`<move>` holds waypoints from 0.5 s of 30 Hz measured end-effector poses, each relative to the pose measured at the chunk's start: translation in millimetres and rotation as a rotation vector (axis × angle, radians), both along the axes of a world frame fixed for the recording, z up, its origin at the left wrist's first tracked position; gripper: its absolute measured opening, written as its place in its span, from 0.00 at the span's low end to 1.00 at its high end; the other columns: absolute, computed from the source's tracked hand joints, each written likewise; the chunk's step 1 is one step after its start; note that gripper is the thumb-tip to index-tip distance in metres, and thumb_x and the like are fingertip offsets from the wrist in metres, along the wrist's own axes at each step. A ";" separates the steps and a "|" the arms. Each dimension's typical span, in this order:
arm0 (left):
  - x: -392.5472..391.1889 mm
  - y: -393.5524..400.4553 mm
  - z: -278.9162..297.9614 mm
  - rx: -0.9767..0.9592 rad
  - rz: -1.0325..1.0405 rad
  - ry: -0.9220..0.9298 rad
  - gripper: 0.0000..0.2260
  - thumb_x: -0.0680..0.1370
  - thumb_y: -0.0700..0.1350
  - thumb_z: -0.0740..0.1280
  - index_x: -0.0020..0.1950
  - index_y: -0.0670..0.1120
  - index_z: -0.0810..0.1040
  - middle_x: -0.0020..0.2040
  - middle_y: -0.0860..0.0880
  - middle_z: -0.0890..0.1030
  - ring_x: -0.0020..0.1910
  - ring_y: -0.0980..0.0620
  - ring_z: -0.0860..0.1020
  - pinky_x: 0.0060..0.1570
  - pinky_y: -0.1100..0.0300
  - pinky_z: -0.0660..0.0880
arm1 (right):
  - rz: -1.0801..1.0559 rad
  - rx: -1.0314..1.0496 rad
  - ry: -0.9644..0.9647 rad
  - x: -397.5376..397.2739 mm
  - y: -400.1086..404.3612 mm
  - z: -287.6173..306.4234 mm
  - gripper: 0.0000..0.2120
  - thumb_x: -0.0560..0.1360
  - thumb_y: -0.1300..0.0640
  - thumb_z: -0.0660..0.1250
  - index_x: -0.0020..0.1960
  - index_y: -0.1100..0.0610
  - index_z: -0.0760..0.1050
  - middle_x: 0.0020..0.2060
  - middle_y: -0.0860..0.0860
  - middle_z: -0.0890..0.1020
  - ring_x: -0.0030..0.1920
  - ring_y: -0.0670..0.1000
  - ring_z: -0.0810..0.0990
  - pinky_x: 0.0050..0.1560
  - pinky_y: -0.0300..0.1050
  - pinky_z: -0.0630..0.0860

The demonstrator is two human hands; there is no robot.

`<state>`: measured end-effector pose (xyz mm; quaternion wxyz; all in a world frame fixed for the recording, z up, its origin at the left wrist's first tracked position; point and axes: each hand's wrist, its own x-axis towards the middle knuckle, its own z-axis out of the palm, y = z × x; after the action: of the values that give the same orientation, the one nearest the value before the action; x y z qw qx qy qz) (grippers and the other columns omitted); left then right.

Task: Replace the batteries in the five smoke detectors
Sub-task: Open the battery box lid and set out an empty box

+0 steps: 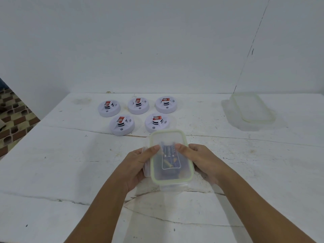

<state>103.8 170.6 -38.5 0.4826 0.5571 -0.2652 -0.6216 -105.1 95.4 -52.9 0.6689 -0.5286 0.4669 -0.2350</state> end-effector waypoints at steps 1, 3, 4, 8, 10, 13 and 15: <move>-0.3 0.9 0.0 -0.012 -0.005 0.010 0.13 0.80 0.48 0.71 0.57 0.39 0.85 0.54 0.39 0.87 0.49 0.43 0.87 0.41 0.55 0.83 | 0.003 0.000 0.000 -0.4 0.0 0.2 0.36 0.73 0.35 0.74 0.59 0.67 0.78 0.49 0.58 0.88 0.44 0.56 0.84 0.51 0.54 0.79; -0.7 2.4 0.5 -0.024 0.006 0.026 0.13 0.80 0.47 0.71 0.58 0.39 0.84 0.55 0.38 0.86 0.51 0.42 0.86 0.44 0.53 0.83 | 0.012 0.003 0.001 -1.3 0.0 1.3 0.36 0.73 0.34 0.74 0.60 0.67 0.79 0.49 0.58 0.88 0.45 0.56 0.85 0.51 0.53 0.79; -0.9 3.1 0.8 -0.024 0.014 0.031 0.14 0.80 0.47 0.71 0.59 0.38 0.84 0.56 0.38 0.86 0.52 0.41 0.86 0.46 0.52 0.84 | 0.018 0.003 0.002 -1.5 0.7 2.6 0.36 0.73 0.34 0.74 0.60 0.66 0.79 0.49 0.58 0.88 0.45 0.56 0.85 0.52 0.53 0.79; -2.8 3.9 0.9 -0.040 0.036 0.028 0.13 0.80 0.47 0.71 0.58 0.39 0.84 0.56 0.38 0.86 0.54 0.40 0.85 0.51 0.50 0.84 | 0.010 0.001 0.011 0.2 2.3 4.7 0.35 0.71 0.31 0.75 0.56 0.63 0.81 0.45 0.55 0.89 0.40 0.53 0.84 0.46 0.50 0.77; -3.4 4.2 1.7 -0.042 0.045 0.019 0.12 0.80 0.47 0.71 0.57 0.39 0.84 0.56 0.38 0.86 0.52 0.41 0.86 0.50 0.50 0.84 | -0.038 -0.002 0.022 0.1 3.1 6.8 0.26 0.72 0.34 0.76 0.44 0.59 0.78 0.32 0.49 0.84 0.29 0.48 0.77 0.33 0.42 0.71; -4.6 4.6 1.9 -0.040 0.054 0.002 0.11 0.80 0.47 0.71 0.56 0.40 0.84 0.55 0.39 0.86 0.51 0.42 0.86 0.48 0.51 0.84 | -0.133 -0.011 -0.053 -0.1 5.9 6.4 0.26 0.72 0.40 0.78 0.31 0.49 0.65 0.25 0.45 0.71 0.25 0.46 0.66 0.28 0.41 0.58; -5.9 5.1 2.3 -0.037 0.063 -0.002 0.10 0.79 0.47 0.72 0.54 0.41 0.84 0.55 0.39 0.86 0.50 0.42 0.86 0.47 0.51 0.84 | -0.145 0.001 -0.068 -0.2 7.7 4.4 0.28 0.68 0.36 0.80 0.29 0.48 0.65 0.28 0.48 0.71 0.29 0.50 0.64 0.33 0.47 0.55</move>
<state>97.9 175.7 -36.2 0.5119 0.5568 -0.2592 -0.6007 -105.3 103.2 -48.4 0.6659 -0.4845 0.4812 -0.3005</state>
